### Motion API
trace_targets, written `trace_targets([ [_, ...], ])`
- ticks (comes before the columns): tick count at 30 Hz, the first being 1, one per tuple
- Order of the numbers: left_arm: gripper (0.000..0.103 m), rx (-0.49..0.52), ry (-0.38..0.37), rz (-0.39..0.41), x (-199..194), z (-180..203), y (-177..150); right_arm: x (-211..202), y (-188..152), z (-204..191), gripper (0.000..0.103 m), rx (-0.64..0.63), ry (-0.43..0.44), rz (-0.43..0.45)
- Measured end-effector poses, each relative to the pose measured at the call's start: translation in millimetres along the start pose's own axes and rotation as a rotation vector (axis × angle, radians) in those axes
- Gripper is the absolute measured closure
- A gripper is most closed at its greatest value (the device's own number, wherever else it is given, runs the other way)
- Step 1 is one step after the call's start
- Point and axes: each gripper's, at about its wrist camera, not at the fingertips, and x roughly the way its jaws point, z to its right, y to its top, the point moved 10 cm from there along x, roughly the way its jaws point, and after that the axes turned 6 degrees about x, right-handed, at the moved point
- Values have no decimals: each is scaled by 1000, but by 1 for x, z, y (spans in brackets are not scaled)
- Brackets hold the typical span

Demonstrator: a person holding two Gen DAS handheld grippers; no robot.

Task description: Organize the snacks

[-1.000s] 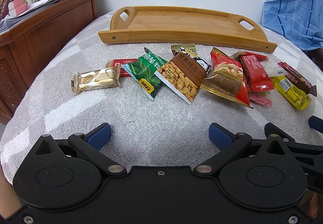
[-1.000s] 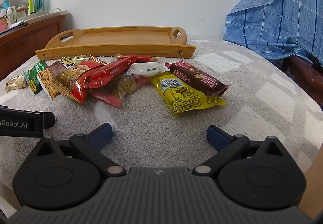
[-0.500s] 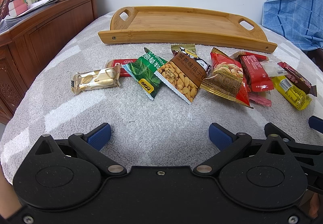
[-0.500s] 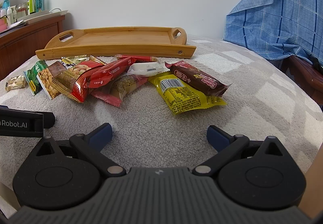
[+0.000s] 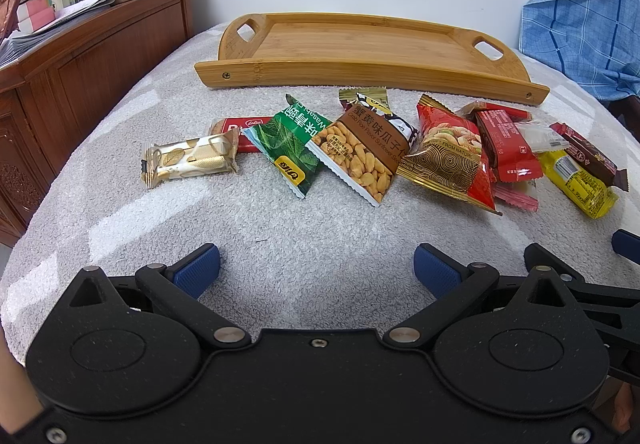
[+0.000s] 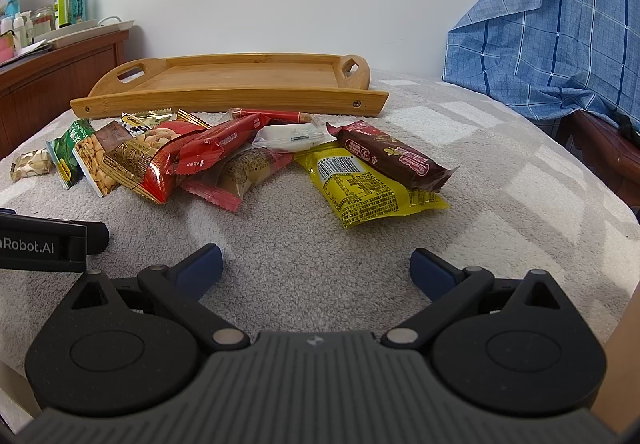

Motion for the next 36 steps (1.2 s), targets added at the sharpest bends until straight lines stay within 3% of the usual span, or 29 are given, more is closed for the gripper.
trace_targets([
  [36, 0, -2, 13, 24, -3, -2, 0, 0, -1, 3, 0, -6, -5, 28],
])
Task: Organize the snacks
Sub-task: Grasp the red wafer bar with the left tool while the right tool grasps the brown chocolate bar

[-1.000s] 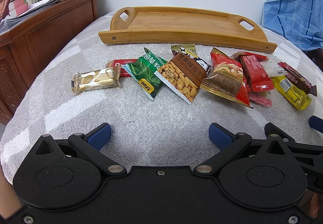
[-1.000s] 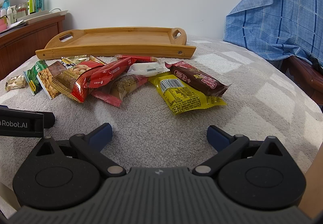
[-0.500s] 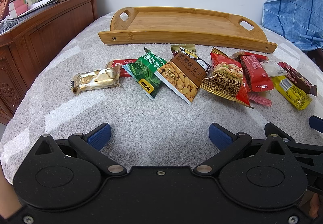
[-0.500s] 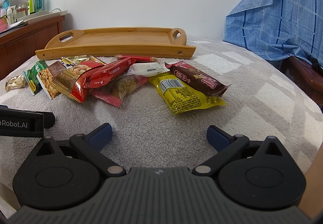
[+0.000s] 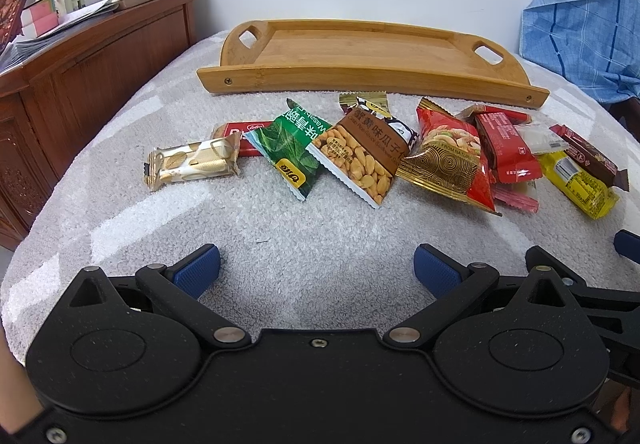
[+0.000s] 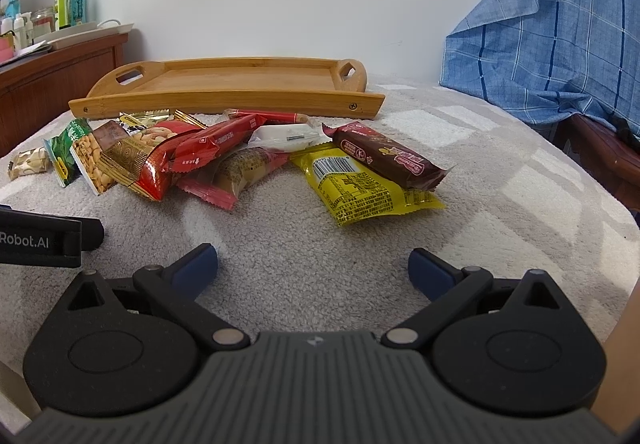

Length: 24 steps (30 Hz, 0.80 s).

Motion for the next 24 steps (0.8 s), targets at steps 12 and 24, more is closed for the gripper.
trace_targets([
  [12, 23, -62, -75, 71, -32, 7, 28, -24, 28, 14, 4, 9, 1, 100],
  [24, 61, -5, -283, 118, -37, 68, 87, 17, 90, 41, 31, -39, 146, -64],
])
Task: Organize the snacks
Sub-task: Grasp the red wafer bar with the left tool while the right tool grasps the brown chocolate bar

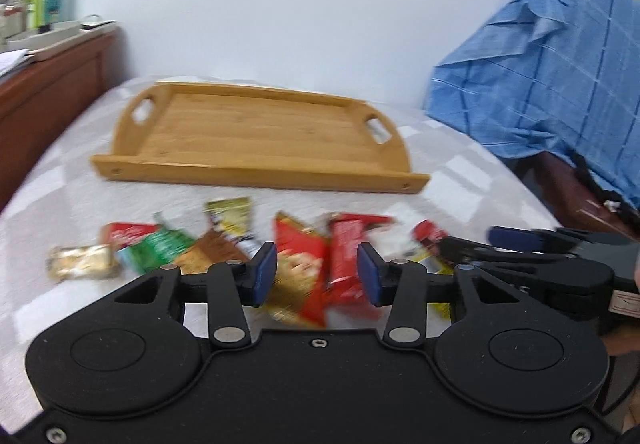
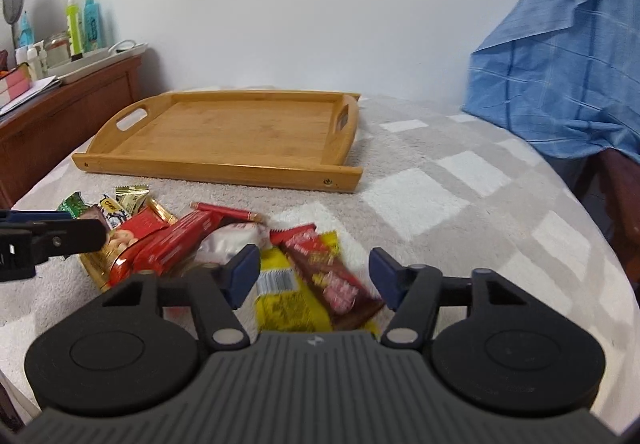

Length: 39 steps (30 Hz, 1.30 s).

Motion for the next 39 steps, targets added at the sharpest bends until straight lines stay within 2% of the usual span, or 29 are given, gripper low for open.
trace_targets([
  [4, 60, 23, -29, 3, 17, 13, 8, 10, 7, -1, 33, -57, 29, -22],
  [8, 60, 38, -18, -39, 37, 18, 2, 16, 6, -3, 50, -64, 48, -60],
  [13, 61, 41, -8, -46, 47, 20, -2, 21, 0, -6, 64, -72, 41, -96],
  [14, 64, 45, -15, -50, 48, 21, -3, 21, 0, -6, 68, -71, 40, -96],
  [15, 75, 45, -24, -57, 49, 22, -4, 21, 0, -5, 70, -65, 38, -93],
  [16, 82, 41, -45, -79, 51, 24, -6, 19, 0, -5, 78, -52, 41, -88],
  [17, 82, 34, -55, -94, 52, 25, -8, 17, 1, -4, 90, -32, 50, -80],
  [18, 83, 28, -56, -97, 51, 25, -10, 14, 3, -4, 92, -12, 63, -70],
  [21, 83, 32, -54, -106, 47, 25, -13, 10, 3, -1, 92, 9, 63, -56],
  [25, 82, 9, -59, -112, 45, 23, -15, 10, -2, -2, 91, 33, 85, -82],
  [26, 81, 7, -52, -110, 46, 22, -15, 10, -2, -3, 88, 30, 83, -79],
  [27, 81, 9, -47, -109, 47, 21, -14, 9, -2, -3, 84, 20, 77, -70],
  [28, 81, 9, -47, -108, 49, 21, -13, 8, 0, -3, 66, 6, 61, -54],
  [29, 81, 9, -47, -107, 50, 21, -13, 8, 2, -2, 56, -9, 43, -43],
  [31, 81, 13, -46, -109, 53, 22, -11, 10, 6, 3, 47, -35, 10, -35],
  [34, 81, 7, -47, -112, 57, 21, -11, 16, 9, 11, 46, -32, 15, -74],
  [39, 81, -16, -59, -120, 60, 20, -11, 20, -3, 7, 46, -29, 76, -152],
])
